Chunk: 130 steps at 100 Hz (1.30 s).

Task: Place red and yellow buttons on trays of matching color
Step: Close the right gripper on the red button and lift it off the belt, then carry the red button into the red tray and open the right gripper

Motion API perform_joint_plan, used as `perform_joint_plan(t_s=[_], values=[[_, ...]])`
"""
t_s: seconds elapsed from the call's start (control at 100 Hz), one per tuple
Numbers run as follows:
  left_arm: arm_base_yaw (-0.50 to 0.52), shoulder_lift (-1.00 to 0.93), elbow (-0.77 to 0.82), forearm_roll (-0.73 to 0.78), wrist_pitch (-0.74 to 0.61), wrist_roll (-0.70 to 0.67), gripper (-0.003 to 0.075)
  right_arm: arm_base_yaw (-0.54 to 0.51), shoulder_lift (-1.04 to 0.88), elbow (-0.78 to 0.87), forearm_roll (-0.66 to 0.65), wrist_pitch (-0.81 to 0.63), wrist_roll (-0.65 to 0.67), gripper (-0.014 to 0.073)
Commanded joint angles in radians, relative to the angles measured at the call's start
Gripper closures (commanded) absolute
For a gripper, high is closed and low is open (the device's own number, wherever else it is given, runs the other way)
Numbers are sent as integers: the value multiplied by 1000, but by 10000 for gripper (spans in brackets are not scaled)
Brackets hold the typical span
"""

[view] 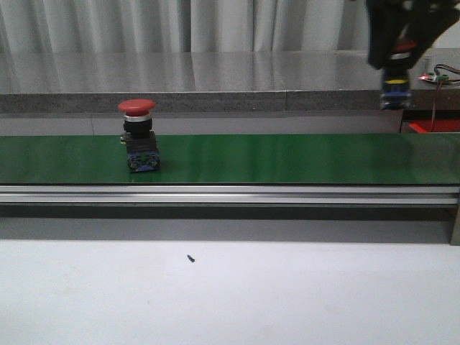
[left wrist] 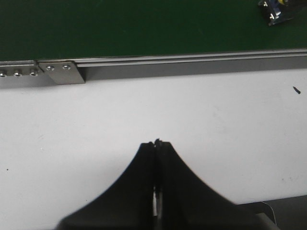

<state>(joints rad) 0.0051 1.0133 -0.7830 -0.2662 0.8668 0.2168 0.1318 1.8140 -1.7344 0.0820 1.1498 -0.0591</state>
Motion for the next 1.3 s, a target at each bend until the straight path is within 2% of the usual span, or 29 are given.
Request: perform_joint_plan(t_s=[0.0,0.31,0.52,0.75,1.06,1.29], values=[[-9,-17,-26,-23,-45,2,740,-86,-74,-32,-12,-20,1,377],[-9,-17,-26,-23,-45,2,740,-338,-74,-32,-12,-47,-4,377],[-9,-17,-26,-23,-45,2,740,-436,-16,-33,-3,-112,-5,377],[-9,-17,-26,-23,-45,2,740,-458,128,-146,63,-152,-27,377],[-9,-17,-26,-23,-45,2,740,-442,378,-461,99,-17,-52,377],[-9,-17,-26,-23,-45,2,740,-436,505,-543,119,10,-57,377]])
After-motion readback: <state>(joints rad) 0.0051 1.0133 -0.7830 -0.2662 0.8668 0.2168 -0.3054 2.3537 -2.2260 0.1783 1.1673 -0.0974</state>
